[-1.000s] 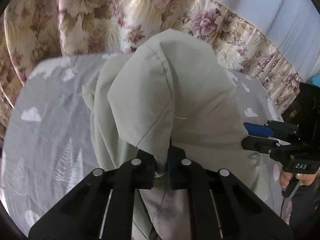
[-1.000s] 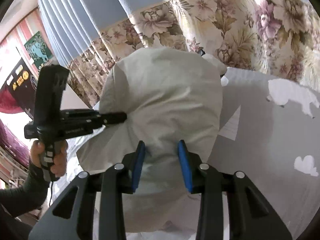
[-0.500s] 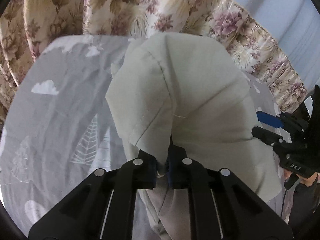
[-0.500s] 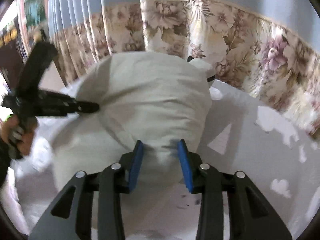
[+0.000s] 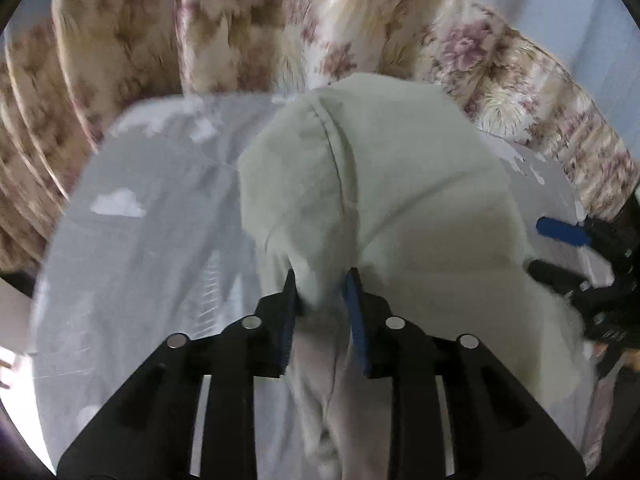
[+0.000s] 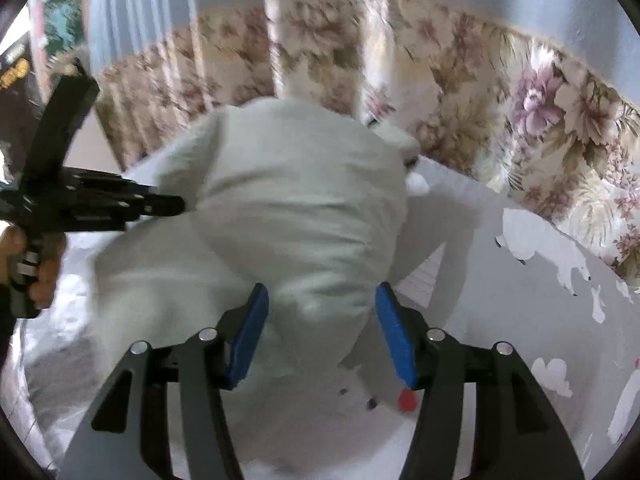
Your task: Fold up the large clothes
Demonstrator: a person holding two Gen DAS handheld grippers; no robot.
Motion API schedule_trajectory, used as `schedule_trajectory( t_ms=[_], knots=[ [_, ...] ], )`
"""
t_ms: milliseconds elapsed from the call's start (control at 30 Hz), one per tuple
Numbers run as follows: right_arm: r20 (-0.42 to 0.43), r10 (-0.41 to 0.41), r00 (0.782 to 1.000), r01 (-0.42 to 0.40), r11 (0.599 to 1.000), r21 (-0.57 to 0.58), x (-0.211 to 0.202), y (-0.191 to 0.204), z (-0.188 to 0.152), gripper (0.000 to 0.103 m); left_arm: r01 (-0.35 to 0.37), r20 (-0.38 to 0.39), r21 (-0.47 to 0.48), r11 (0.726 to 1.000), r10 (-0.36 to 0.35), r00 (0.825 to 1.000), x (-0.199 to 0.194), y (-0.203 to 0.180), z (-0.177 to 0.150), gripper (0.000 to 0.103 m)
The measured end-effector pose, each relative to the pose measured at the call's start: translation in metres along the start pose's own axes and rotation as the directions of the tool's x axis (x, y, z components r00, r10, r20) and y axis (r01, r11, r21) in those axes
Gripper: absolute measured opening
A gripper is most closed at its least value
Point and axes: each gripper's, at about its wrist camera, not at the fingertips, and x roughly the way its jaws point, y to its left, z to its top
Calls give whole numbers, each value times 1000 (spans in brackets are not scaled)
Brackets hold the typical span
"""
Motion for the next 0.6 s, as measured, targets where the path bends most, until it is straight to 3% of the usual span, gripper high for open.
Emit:
schedule_trajectory(
  t_ms=[133, 167, 200, 267, 367, 500, 600],
  knots=[
    [-3, 46, 999, -46, 998, -33, -22, 24, -9, 54, -3, -7, 82, 997, 4, 1000, -28, -17, -27, 40],
    [-28, 47, 999, -48, 998, -38, -21, 29, -13, 51, -4, -10, 90, 996, 5, 1000, -28, -19, -30, 40],
    [-50, 52, 997, -54, 998, -35, -18, 30, -16, 41, -10, -18, 101, 995, 12, 1000, -26, -21, -34, 40],
    [-82, 54, 995, -57, 998, -30, -8, 30, -26, 37, -49, -43, 124, 991, 55, 998, -13, -23, -40, 42],
    [-99, 32, 995, -36, 998, -42, 0, 27, -34, 35, -35, -64, 110, 993, 42, 997, 1, -18, -44, 45],
    [-144, 35, 989, -42, 998, -42, 20, 18, -39, 35, -46, -67, 77, 996, 51, 996, 10, -6, -45, 63],
    [-140, 69, 988, -72, 997, -15, 8, 13, -34, 35, -38, -47, 54, 998, 40, 998, -1, -3, -45, 63]
  ],
)
